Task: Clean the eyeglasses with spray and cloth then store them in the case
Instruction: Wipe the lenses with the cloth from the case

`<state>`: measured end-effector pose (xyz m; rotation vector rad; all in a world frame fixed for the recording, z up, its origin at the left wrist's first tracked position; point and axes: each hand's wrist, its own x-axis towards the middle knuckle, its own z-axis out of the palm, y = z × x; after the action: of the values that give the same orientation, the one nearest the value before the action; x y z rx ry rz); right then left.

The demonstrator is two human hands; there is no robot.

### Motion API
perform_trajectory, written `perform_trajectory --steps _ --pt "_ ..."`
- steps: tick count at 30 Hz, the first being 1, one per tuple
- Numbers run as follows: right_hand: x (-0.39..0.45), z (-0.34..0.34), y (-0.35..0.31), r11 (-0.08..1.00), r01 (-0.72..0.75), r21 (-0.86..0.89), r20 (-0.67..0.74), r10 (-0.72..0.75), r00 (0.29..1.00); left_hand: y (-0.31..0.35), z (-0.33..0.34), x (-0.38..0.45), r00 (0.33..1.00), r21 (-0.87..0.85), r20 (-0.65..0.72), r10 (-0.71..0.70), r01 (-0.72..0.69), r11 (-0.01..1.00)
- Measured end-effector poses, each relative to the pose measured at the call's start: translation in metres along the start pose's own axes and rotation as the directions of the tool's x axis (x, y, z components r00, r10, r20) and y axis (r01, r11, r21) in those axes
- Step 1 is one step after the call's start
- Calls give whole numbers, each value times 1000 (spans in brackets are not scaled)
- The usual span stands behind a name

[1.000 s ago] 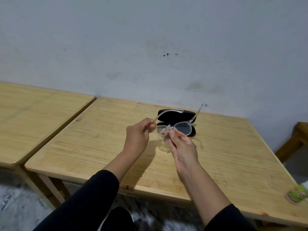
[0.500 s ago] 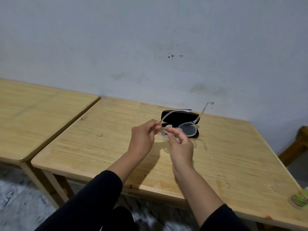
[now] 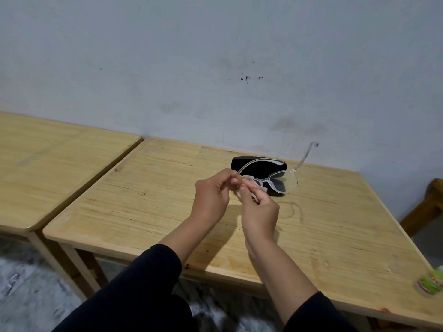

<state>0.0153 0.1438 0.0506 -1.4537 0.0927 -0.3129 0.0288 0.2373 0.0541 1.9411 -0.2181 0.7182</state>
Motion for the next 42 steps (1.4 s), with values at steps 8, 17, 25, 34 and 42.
perform_trajectory --steps 8,17,25,34,42 --pt "9 -9 -4 995 -63 -72 278 81 957 -5 -6 3 999 4 -15 -32 32 999" --pt "15 -18 0 980 -21 -200 110 44 993 -15 -8 4 1000 27 -27 -15 16 1000" --pt "-1 3 3 1000 -26 -16 -239 21 971 -8 5 -7 1000 9 13 18 -18 1000" --pt "5 5 -3 996 -69 61 -152 77 985 0 7 -8 999 -16 -3 32 -32 999" --pt "9 -6 -6 998 -47 -35 -14 46 999 -3 6 -3 999 -5 -13 29 -29 1000"
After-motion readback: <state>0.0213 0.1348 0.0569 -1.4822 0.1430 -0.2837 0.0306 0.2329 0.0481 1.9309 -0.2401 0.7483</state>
